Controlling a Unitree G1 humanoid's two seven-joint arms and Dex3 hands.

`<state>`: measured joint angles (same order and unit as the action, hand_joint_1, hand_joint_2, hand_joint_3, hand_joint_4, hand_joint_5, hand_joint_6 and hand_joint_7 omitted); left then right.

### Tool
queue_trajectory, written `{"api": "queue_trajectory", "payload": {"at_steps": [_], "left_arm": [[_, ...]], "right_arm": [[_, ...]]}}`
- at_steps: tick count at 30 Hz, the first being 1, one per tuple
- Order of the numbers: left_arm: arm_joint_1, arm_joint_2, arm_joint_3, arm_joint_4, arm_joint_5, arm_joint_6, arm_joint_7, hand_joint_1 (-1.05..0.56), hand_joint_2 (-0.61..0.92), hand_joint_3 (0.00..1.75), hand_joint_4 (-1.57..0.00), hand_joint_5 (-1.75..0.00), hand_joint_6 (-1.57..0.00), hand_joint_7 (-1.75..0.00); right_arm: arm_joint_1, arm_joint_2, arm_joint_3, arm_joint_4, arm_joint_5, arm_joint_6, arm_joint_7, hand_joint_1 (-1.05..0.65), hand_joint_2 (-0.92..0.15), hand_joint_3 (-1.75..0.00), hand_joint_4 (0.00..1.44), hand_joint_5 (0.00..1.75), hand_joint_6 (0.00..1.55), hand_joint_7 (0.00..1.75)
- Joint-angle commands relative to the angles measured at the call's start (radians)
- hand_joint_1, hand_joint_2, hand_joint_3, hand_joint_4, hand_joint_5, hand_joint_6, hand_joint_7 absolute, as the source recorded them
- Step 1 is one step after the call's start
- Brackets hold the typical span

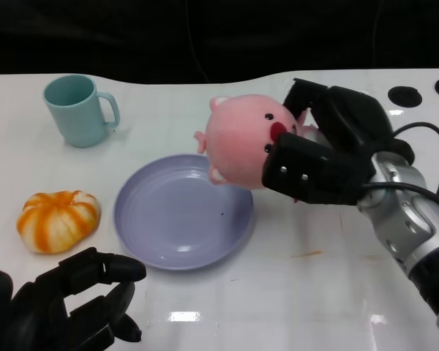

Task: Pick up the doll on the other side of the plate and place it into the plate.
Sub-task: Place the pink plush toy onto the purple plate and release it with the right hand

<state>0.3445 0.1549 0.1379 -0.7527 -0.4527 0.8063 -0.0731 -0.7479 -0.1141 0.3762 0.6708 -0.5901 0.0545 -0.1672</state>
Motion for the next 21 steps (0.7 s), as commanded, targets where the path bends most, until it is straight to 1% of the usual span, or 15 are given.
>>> {"api": "queue_trajectory", "payload": {"at_steps": [1, 4, 7, 12, 17, 21], "left_arm": [[-0.004, 0.014, 0.012, 0.014, -0.001, -0.008, -0.01, -0.26, 0.92, 0.5, -0.56, -1.62, -0.57, -1.19], [-0.005, 0.018, 0.013, 0.02, 0.001, -0.014, -0.015, -0.25, 0.92, 0.5, -0.56, -1.62, -0.58, -1.2], [-0.002, 0.024, 0.011, 0.023, 0.005, -0.023, -0.023, -0.25, 0.92, 0.5, -0.56, -1.62, -0.58, -1.2], [0.004, 0.026, 0.008, 0.019, 0.012, -0.03, -0.029, -0.25, 0.92, 0.5, -0.55, -1.63, -0.57, -1.2], [0.005, 0.021, 0.006, 0.011, 0.014, -0.023, -0.019, -0.25, 0.92, 0.5, -0.55, -1.63, -0.57, -1.2], [0.007, 0.02, 0.003, 0.01, 0.016, -0.023, -0.017, -0.25, 0.92, 0.5, -0.55, -1.63, -0.57, -1.2]], "right_arm": [[-0.048, 0.023, 0.003, 0.054, 0.016, -0.031, 0.009, -0.2, -0.31, -1.37, 1.0, 1.75, 0.78, 1.75], [-0.064, 0.052, 0.012, 0.097, 0.02, -0.052, 0.008, -0.2, -0.34, -1.37, 1.02, 1.75, 0.8, 1.75], [-0.083, 0.083, 0.024, 0.145, 0.018, -0.064, 0.0, -0.21, -0.32, -1.36, 1.02, 1.75, 0.8, 1.75], [-0.103, 0.122, 0.03, 0.212, 0.022, -0.113, -0.029, -0.22, -0.32, -1.37, 1.02, 1.75, 0.79, 1.75], [-0.132, 0.166, 0.03, 0.241, 0.021, -0.107, -0.039, -0.24, -0.32, -1.39, 1.01, 1.75, 0.75, 1.75], [-0.163, 0.194, 0.046, 0.282, 0.007, -0.126, -0.059, -0.25, -0.32, -1.34, 0.99, 1.75, 0.76, 1.75]]}}
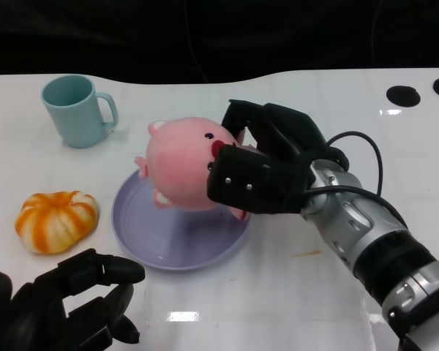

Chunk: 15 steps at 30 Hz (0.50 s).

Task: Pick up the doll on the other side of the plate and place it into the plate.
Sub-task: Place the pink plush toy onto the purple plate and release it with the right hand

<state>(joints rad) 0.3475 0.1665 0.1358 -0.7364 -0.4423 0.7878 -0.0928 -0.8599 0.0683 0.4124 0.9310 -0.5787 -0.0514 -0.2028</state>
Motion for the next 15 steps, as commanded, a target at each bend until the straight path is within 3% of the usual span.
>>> {"api": "queue_trajectory", "payload": {"at_steps": [1, 5, 8, 11, 13, 15], "left_arm": [[0.004, 0.008, 0.004, -0.007, 0.006, -0.003, 0.004, -0.25, 0.92, 0.5, -0.55, -1.63, -0.56, -1.2], [0.005, 0.007, 0.005, -0.009, 0.004, -0.002, 0.004, -0.25, 0.92, 0.5, -0.55, -1.63, -0.57, -1.2], [0.004, 0.005, 0.007, -0.009, 0.001, 0.004, 0.007, -0.25, 0.92, 0.5, -0.55, -1.63, -0.57, -1.21], [0.004, 0.004, 0.006, -0.009, 0.001, 0.005, 0.008, -0.25, 0.92, 0.5, -0.55, -1.63, -0.57, -1.21], [0.004, 0.004, 0.006, -0.007, 0.001, 0.001, 0.004, -0.24, 0.92, 0.5, -0.55, -1.63, -0.57, -1.21], [0.003, 0.004, 0.005, -0.007, 0.001, 0.002, 0.004, -0.24, 0.92, 0.51, -0.55, -1.63, -0.57, -1.21]], "right_arm": [[-0.059, 0.018, 0.014, 0.033, -0.008, -0.021, -0.028, -0.25, -0.34, -1.32, 0.99, 1.75, 0.77, 1.73], [-0.09, 0.047, 0.032, 0.07, -0.015, -0.004, -0.028, -0.26, -0.42, -1.2, 0.96, 1.75, 0.74, 1.73], [-0.104, 0.064, 0.042, 0.085, -0.02, -0.003, -0.029, -0.26, -0.42, -1.16, 0.97, 1.75, 0.74, 1.74], [-0.113, 0.08, 0.047, 0.092, -0.021, 0.012, -0.02, -0.26, -0.47, -1.06, 0.94, 1.75, 0.76, 1.6], [-0.115, 0.086, 0.046, 0.091, -0.015, 0.019, -0.008, -0.27, -0.51, -0.88, 0.89, 1.75, 0.81, 1.26], [-0.117, 0.089, 0.039, 0.085, 0.003, 0.019, 0.031, -0.29, -0.66, -0.5, 0.82, 1.74, 0.93, 0.74]]}}
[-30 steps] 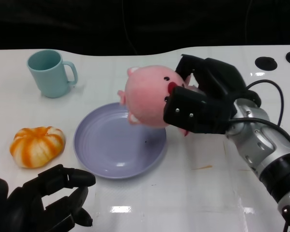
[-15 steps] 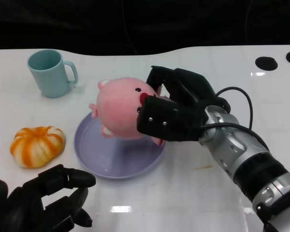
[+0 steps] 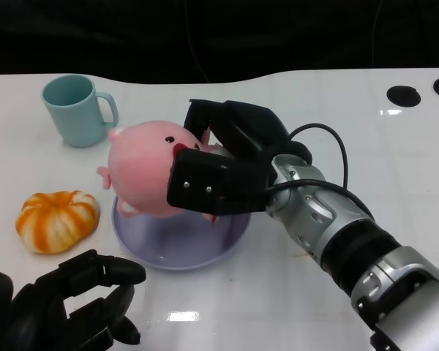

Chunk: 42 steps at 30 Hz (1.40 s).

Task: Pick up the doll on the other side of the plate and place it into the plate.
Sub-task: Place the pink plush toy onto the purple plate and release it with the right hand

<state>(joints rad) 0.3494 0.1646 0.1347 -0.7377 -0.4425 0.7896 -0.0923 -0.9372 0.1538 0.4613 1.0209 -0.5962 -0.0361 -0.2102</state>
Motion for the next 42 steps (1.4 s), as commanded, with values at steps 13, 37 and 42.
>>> {"api": "queue_trajectory", "payload": {"at_steps": [13, 37, 42], "left_arm": [[0.0, 0.006, 0.012, -0.013, 0.001, 0.011, 0.007, -0.24, 0.92, 0.51, -0.55, -1.63, -0.56, -1.2], [0.005, 0.001, -0.004, -0.018, 0.008, -0.003, 0.009, -0.26, 0.92, 0.5, -0.55, -1.63, -0.57, -1.21], [0.001, -0.007, -0.007, -0.025, 0.004, 0.01, 0.02, -0.25, 0.92, 0.51, -0.57, -1.63, -0.59, -1.21]], "right_arm": [[-0.029, -0.075, 0.101, -0.143, -0.058, 0.055, 0.326, -0.75, -0.92, -0.16, 0.05, 0.37, 0.28, 0.0], [0.239, -0.271, 0.053, -0.66, -0.061, 0.116, 0.444, -0.78, -0.92, -0.15, 0.0, 0.44, 0.2, 0.02], [0.363, -0.331, -0.009, -0.829, -0.031, 0.145, 0.464, -0.72, -0.92, -0.16, 0.02, 0.53, 0.27, 0.04]]}}
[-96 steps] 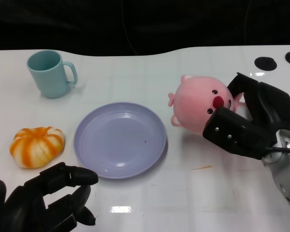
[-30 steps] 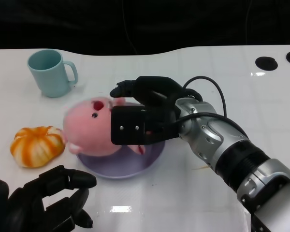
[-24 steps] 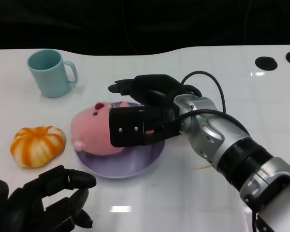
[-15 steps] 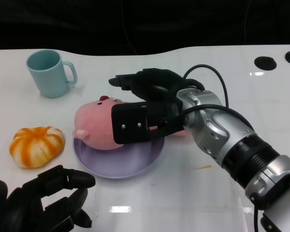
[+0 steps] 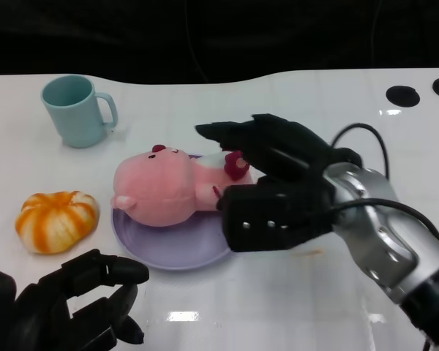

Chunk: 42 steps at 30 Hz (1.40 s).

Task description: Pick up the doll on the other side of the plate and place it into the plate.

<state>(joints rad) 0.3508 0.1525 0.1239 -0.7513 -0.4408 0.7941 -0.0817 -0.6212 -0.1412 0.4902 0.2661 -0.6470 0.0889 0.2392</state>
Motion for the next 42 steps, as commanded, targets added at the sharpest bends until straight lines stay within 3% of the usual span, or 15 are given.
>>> {"api": "queue_trajectory", "payload": {"at_steps": [1, 7, 14, 18, 19, 20, 22, 23, 24, 27, 34, 42], "left_arm": [[0.0, 0.006, 0.004, -0.012, 0.003, 0.006, 0.009, -0.25, 0.92, 0.51, -0.57, -1.63, -0.59, -1.21], [0.0, 0.003, 0.007, -0.018, -0.003, 0.013, 0.009, -0.25, 0.92, 0.5, -0.57, -1.63, -0.59, -1.21], [-0.005, 0.003, 0.005, -0.022, 0.001, 0.024, 0.015, -0.24, 0.92, 0.51, -0.57, -1.62, -0.58, -1.2], [-0.004, 0.006, 0.002, -0.017, 0.003, 0.013, 0.006, -0.24, 0.92, 0.52, -0.56, -1.62, -0.57, -1.2], [-0.005, 0.005, 0.003, -0.017, 0.001, 0.014, 0.006, -0.24, 0.92, 0.52, -0.56, -1.62, -0.57, -1.2], [-0.005, 0.005, 0.005, -0.017, -0.001, 0.016, 0.006, -0.25, 0.92, 0.52, -0.56, -1.62, -0.57, -1.21], [-0.006, 0.004, 0.007, -0.015, -0.004, 0.016, 0.005, -0.24, 0.92, 0.51, -0.56, -1.62, -0.57, -1.21], [-0.006, 0.003, 0.008, -0.015, -0.003, 0.015, 0.006, -0.24, 0.92, 0.51, -0.56, -1.62, -0.57, -1.21], [-0.007, 0.003, 0.008, -0.014, -0.003, 0.015, 0.006, -0.24, 0.92, 0.51, -0.56, -1.62, -0.57, -1.21], [-0.008, 0.006, 0.004, -0.016, 0.001, 0.015, 0.006, -0.25, 0.92, 0.5, -0.56, -1.61, -0.57, -1.21], [-0.012, 0.003, 0.001, -0.02, 0.0, 0.022, 0.012, -0.25, 0.92, 0.51, -0.56, -1.62, -0.56, -1.21], [-0.019, 0.006, 0.004, -0.014, -0.003, 0.025, 0.01, -0.24, 0.92, 0.52, -0.56, -1.63, -0.57, -1.21]], "right_arm": [[0.066, -0.046, -0.048, -0.102, 0.023, 0.031, 0.021, -0.71, -0.92, -0.16, 0.03, 0.54, 0.28, 0.05], [0.199, -0.062, -0.126, -0.23, 0.059, 0.05, -0.026, -0.59, -0.92, -0.14, 0.22, 0.69, 0.48, 0.12], [0.344, -0.039, -0.206, -0.337, 0.097, 0.034, -0.139, -0.42, -0.92, -0.09, 0.6, 0.8, 0.78, 0.21], [0.401, -0.029, -0.245, -0.375, 0.136, 0.018, -0.175, -0.23, -0.92, -0.15, 0.64, 1.43, 0.96, 0.31], [0.418, -0.027, -0.256, -0.383, 0.147, 0.009, -0.187, -0.21, -0.91, -0.16, 0.64, 1.5, 0.97, 0.33], [0.435, -0.023, -0.268, -0.392, 0.161, 0.0, -0.195, -0.17, -0.88, -0.25, 0.66, 1.59, 0.97, 0.42], [0.473, -0.011, -0.293, -0.413, 0.199, -0.001, -0.202, -0.1, -0.64, -0.78, 0.74, 1.65, 0.88, 0.79], [0.486, -0.006, -0.302, -0.421, 0.215, 0.003, -0.201, -0.08, -0.57, -0.94, 0.77, 1.63, 0.84, 0.93], [0.497, -0.003, -0.308, -0.428, 0.227, 0.008, -0.199, -0.06, -0.51, -1.07, 0.79, 1.59, 0.82, 1.06], [0.541, 0.007, -0.332, -0.447, 0.276, 0.009, -0.193, 0.0, -0.41, -1.26, 0.85, 1.47, 0.83, 1.22], [0.627, 0.018, -0.383, -0.466, 0.421, 0.002, -0.143, 0.05, -0.42, -1.33, 0.85, 1.72, 0.79, 1.5], [0.703, 0.031, -0.401, -0.495, 0.492, 0.004, -0.148, 0.07, -0.45, -1.32, 0.84, 1.75, 0.76, 1.56]]}}
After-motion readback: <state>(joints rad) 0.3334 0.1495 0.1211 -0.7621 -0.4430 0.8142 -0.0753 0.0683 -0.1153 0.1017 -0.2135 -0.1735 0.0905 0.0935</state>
